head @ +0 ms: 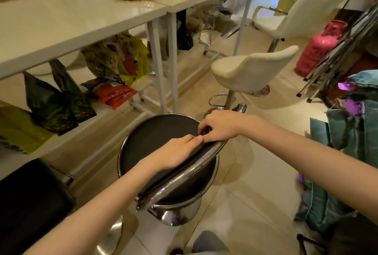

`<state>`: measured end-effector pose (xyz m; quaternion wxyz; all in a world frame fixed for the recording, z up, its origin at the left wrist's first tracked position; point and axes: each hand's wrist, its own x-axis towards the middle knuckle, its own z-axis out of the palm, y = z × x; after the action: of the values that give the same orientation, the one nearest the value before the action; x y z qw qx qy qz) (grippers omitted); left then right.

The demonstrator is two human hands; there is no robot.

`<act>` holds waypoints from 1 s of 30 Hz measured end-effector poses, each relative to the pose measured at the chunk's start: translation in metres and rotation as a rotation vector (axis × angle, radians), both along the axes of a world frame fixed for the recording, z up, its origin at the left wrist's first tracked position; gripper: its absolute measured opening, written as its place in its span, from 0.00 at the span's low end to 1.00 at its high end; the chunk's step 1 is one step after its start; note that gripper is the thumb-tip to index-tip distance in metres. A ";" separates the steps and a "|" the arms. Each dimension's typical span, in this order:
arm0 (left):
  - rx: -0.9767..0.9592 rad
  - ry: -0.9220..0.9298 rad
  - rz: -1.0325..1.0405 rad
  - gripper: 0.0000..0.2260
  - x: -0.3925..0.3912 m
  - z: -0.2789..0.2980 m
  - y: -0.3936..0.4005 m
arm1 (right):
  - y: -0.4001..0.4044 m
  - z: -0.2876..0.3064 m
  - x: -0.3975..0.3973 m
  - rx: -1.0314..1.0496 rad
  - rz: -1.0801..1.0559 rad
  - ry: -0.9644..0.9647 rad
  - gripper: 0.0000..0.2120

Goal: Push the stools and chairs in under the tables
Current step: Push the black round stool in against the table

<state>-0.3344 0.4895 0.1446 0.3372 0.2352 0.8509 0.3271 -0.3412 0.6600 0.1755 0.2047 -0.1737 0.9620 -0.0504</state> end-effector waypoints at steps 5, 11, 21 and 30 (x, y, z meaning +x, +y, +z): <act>-0.003 -0.047 -0.018 0.22 0.003 0.008 0.005 | 0.003 0.000 -0.009 -0.020 0.091 -0.102 0.13; -0.120 -0.105 -0.034 0.32 0.011 0.019 0.013 | 0.016 0.002 -0.013 -0.024 0.326 -0.114 0.19; -0.350 0.083 0.280 0.35 0.047 0.024 0.045 | 0.052 0.002 -0.023 -0.064 0.834 -0.017 0.30; -0.756 0.524 0.486 0.23 0.080 0.013 0.065 | 0.054 -0.009 -0.026 -0.094 0.976 0.188 0.22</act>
<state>-0.2544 0.5545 0.1577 0.0887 -0.0334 0.9955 -0.0040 -0.3676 0.7137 0.1669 0.1088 -0.6164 0.7795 0.0240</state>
